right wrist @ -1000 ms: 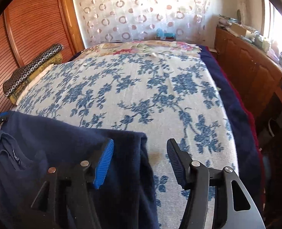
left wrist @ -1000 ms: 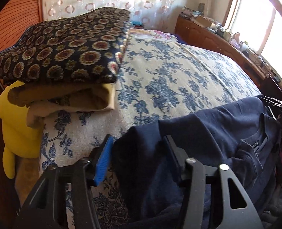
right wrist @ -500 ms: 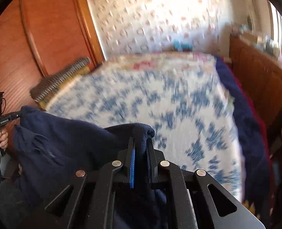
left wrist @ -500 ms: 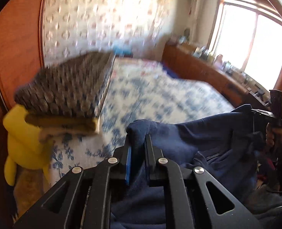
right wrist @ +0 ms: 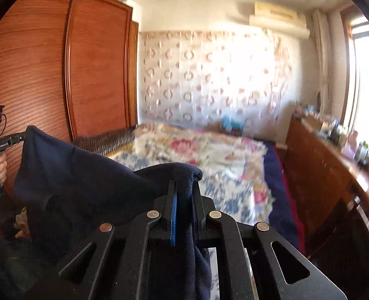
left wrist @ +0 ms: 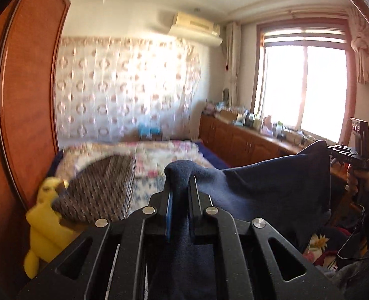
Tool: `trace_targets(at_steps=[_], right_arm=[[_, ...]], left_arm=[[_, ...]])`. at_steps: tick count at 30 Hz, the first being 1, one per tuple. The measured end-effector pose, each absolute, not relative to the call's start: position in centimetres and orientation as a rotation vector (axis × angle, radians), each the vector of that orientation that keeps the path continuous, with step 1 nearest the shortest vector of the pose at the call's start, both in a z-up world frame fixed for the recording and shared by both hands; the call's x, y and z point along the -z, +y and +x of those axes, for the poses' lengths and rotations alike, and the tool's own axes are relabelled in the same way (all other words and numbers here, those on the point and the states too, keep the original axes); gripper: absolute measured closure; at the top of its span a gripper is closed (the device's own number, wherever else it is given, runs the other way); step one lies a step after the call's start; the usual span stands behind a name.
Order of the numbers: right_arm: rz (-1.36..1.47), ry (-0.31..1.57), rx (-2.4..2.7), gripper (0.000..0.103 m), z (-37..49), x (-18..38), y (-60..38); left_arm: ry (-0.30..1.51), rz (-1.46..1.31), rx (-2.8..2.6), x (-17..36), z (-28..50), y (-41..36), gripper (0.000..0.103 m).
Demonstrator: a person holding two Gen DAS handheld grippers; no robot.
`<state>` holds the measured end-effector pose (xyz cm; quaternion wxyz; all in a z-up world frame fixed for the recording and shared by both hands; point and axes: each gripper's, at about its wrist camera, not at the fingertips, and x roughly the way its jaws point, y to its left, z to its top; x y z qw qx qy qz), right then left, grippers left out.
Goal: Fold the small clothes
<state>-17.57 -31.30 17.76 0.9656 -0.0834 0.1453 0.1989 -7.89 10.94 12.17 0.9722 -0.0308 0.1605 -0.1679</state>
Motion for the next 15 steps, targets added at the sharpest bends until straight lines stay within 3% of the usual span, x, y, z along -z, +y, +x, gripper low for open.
trace_targets(at_steps=[15], right_arm=[[-0.240,0.082,-0.380,0.094,-25.9,-23.3,-32.8]], left_arm=[[0.136,-0.041,0.308,-18.1,-9.7,12.6,0.092]])
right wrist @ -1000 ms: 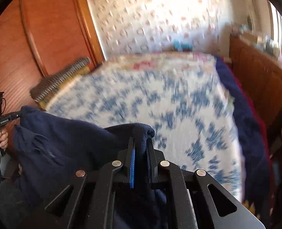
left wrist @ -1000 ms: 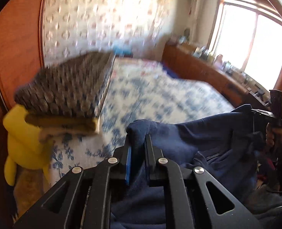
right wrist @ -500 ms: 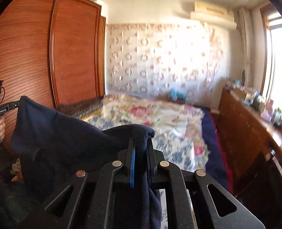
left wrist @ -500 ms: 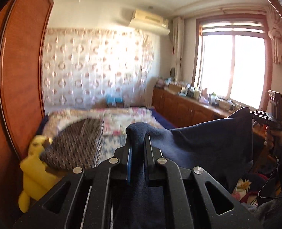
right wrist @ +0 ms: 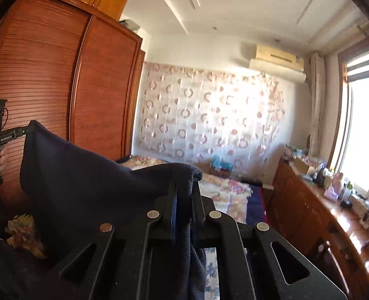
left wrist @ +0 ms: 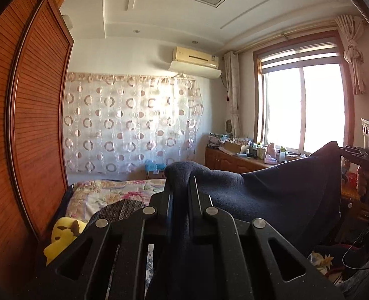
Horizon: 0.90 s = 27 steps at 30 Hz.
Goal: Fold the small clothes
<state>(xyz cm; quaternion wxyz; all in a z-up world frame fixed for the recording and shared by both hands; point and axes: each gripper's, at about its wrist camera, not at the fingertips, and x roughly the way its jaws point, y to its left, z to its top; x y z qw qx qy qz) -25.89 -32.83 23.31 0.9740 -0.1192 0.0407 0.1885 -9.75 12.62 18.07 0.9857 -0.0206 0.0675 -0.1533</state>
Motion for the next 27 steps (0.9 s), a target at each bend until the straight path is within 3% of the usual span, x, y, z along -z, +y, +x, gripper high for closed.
trace_targets(at_steps=[9,18,20,21,23,24,25,26,27], right_arm=[[-0.262,0.036,-0.361,0.094,-24.0,-20.8,-31.4],[-0.283,0.218,-0.284,0.094,-7.2,-18.4,-28.7],[-0.266,0.298,-0.258,0.093,-1.3,-16.4,-28.0],[-0.264,0.343,-0.243,0.082,1.7,-15.0,-27.7],[-0.265,0.422,-0.144,0.064,6.4,-12.2,-27.4],[-0.238,0.463,-0.113,0.060,8.4,-10.6,-27.6],[-0.209,0.481,-0.113,0.060,9.3,-9.7,-27.8],[-0.182,0.494,-0.115,0.060,9.9,-8.6,-27.9],[-0.165,0.506,-0.117,0.059,10.3,-7.6,-28.0]], left_arm=[[0.104,-0.018,0.258,-19.6,-7.1,13.0,0.092],[0.268,0.030,0.170,-14.2,10.0,11.3,0.091],[0.329,0.048,0.141,-11.6,14.7,11.0,0.081],[0.366,0.036,0.132,-10.1,16.7,11.3,0.078],[0.420,0.004,0.162,-8.0,18.5,11.5,0.058],[0.442,-0.010,0.180,-6.9,18.7,11.6,0.056],[0.454,-0.010,0.188,-6.2,18.6,11.5,0.049],[0.466,-0.006,0.201,-5.4,18.3,11.3,0.033],[0.479,-0.002,0.218,-4.8,17.7,11.0,0.024]])
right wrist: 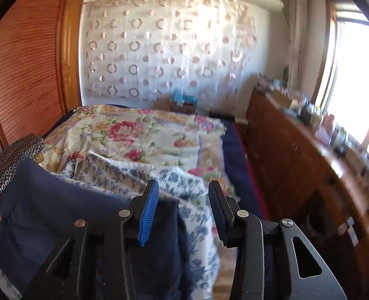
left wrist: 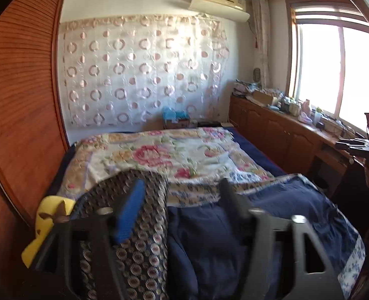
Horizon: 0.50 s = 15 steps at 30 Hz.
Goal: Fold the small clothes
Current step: 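Lay the folded shirt down and open both grippers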
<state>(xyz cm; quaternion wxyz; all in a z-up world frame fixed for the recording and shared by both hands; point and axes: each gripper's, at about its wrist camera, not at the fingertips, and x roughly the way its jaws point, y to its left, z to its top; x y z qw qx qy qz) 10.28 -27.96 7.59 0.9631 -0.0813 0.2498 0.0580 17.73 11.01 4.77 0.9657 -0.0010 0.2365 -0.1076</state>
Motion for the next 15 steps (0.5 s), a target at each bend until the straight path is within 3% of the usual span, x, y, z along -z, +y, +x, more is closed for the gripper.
trace_targets(at_steps=[2,15], right_arm=[[-0.153,0.526,-0.141,0.052,10.2,-5.6,-28.0],[-0.051,0.654,-0.216,0.052,8.3,-1.5,-33.5]], left_arm=[[0.514,0.015,0.245,-3.6,16.7,10.2,0.021],[0.707,0.054,0.324,2.5,12.7,6.2,0.021]])
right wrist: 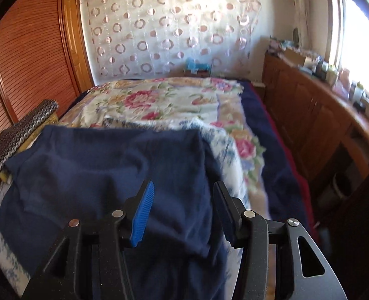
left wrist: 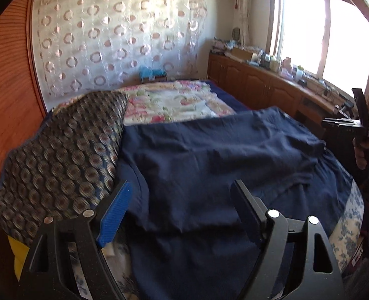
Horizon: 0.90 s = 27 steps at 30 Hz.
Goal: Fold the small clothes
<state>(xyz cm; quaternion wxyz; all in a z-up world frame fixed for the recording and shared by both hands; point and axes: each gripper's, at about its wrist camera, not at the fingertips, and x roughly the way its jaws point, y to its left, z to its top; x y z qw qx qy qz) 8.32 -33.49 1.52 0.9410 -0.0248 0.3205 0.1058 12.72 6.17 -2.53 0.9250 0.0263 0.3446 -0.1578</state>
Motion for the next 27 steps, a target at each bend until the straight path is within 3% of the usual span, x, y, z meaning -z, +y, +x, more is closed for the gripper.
trace_targets(at_steps=[5,8,9,16,19,27], right_arm=[[-0.013,0.695,-0.253,0.051,9.1,-1.2,-33.5],[-0.011,0.736,-0.292,0.034,10.0,-0.6,-33.3],[-0.022,0.743,-0.293,0.032,10.2,-0.4,-33.2],[-0.074,0.773,-0.245,0.031,12.4,-0.4,-33.2],[-0.090,0.778,-0.231,0.031,13.7,-0.2,-33.2],[-0.144,0.760,-0.232,0.020,14.2,-0.7,-33.4]], left_arm=[[0.812,0.062,0.321,6.3,13.1,5.2,0.021],[0.859,0.058,0.326,7.7,13.3,5.0,0.021],[0.868,0.059,0.326,8.0,13.3,4.9,0.021],[0.898,0.093,0.311,9.5,13.2,4.5,0.021],[0.897,0.144,0.316,9.9,12.9,3.8,0.016],[0.904,0.148,0.312,10.1,13.5,3.0,0.007]])
